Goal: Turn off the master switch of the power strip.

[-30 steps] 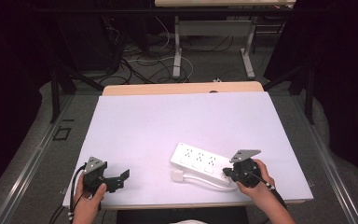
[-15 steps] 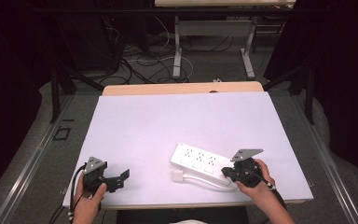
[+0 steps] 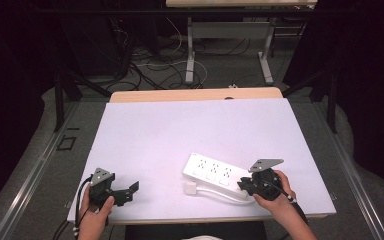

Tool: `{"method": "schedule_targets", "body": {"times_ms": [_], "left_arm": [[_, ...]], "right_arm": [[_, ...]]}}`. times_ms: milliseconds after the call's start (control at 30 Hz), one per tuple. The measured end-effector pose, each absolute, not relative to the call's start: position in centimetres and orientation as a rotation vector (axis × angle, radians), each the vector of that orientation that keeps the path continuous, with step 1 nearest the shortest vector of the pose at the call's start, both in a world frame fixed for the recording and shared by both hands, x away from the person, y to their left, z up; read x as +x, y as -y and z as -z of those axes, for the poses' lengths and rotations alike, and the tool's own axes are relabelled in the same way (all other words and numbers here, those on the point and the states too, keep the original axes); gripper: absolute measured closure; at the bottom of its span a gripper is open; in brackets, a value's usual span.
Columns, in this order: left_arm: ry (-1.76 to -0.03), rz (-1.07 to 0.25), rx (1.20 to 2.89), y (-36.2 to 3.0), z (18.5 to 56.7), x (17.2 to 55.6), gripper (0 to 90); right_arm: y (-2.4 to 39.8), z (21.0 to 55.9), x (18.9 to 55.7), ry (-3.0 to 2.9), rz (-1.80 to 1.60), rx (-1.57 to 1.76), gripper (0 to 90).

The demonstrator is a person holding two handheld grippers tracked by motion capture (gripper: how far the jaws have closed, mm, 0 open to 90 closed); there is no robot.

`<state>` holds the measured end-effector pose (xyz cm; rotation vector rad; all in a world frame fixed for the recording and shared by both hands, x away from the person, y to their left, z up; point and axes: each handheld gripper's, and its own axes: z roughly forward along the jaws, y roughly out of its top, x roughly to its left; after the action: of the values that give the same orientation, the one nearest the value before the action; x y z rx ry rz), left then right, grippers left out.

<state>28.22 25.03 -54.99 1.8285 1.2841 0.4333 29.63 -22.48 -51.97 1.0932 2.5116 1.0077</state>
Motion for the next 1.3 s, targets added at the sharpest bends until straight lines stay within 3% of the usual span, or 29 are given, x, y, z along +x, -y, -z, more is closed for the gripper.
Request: {"method": "schedule_targets", "body": {"times_ms": [267,700,900,933,1000,1100,1167,1300], "left_arm": [[-1.284,-0.433,1.829,-25.0,55.0,28.2,1.2],[-1.283,-0.433,1.829,-25.0,55.0,28.2,1.2],[-1.284,-0.432,1.829,-25.0,55.0,28.2,1.2],[-1.283,-0.433,1.827,-25.0,55.0,28.3,1.2],[-1.28,-0.434,1.835,-25.0,55.0,28.3,1.2],[-1.278,-0.434,1.829,-25.0,55.0,28.3,1.2],[-1.28,-0.433,1.831,-25.0,55.1,28.3,1.2],[-1.28,-0.429,1.837,-25.1,55.0,28.3,1.2]], "right_arm": [[22.4,52.1,29.7,-2.491,-1.013,1.134,59.3],[23.1,51.7,29.8,-2.405,-1.028,1.116,46.1],[23.7,51.4,30.0,-2.342,-1.046,1.195,31.2],[24.0,51.4,30.1,-2.31,-1.059,1.216,21.3],[24.2,51.4,30.1,-2.28,-1.07,1.233,14.7],[24.3,51.4,30.1,-2.255,-1.071,1.25,13.3],[24.5,51.5,30.2,-2.236,-1.071,1.249,0.0],[24.8,51.5,30.2,-2.208,-1.083,1.24,0.0]]}}
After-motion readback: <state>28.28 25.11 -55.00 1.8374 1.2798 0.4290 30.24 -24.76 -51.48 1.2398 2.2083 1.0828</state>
